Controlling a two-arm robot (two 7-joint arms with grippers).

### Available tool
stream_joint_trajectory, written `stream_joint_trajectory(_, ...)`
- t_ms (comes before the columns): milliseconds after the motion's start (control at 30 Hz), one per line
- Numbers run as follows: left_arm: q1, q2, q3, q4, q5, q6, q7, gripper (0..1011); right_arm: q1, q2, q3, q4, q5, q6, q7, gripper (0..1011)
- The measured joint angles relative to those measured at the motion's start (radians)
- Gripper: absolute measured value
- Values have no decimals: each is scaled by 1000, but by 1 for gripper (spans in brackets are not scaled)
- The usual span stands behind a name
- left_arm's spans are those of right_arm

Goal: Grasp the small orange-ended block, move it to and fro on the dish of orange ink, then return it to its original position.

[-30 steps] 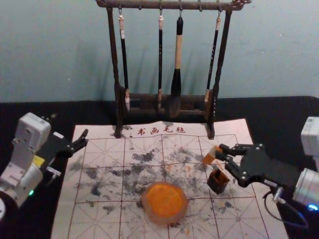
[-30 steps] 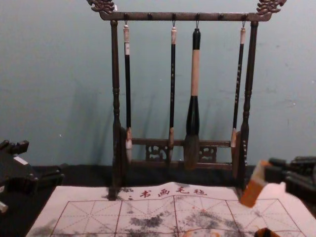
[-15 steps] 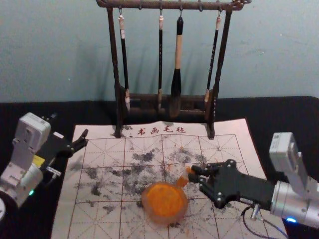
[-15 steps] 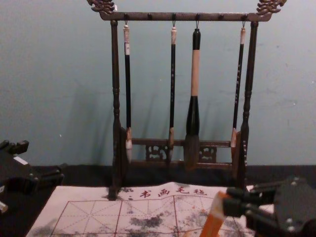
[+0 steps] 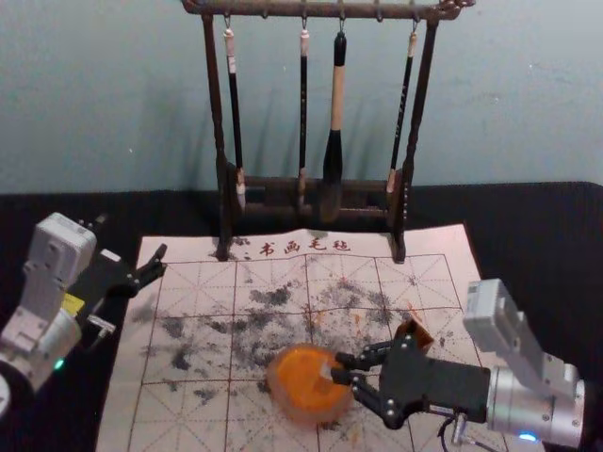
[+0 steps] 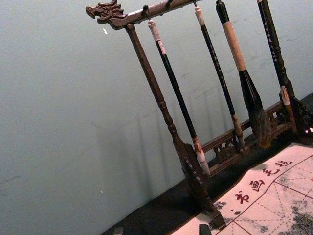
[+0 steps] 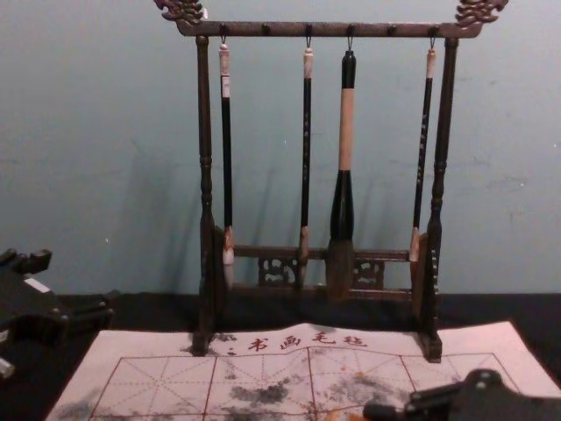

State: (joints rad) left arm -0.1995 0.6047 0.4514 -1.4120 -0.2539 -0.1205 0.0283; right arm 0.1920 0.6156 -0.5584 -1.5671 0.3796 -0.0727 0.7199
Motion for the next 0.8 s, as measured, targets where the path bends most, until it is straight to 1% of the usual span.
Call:
stream_joint_trajectory(367, 0, 0, 0, 0, 0, 0, 0, 1001, 29, -18, -36, 35, -34, 18, -10, 80)
stream_joint_trajectory(800, 0, 0, 0, 0, 0, 0, 0, 1001, 60, -41, -54, 67, -53, 21, -11, 80)
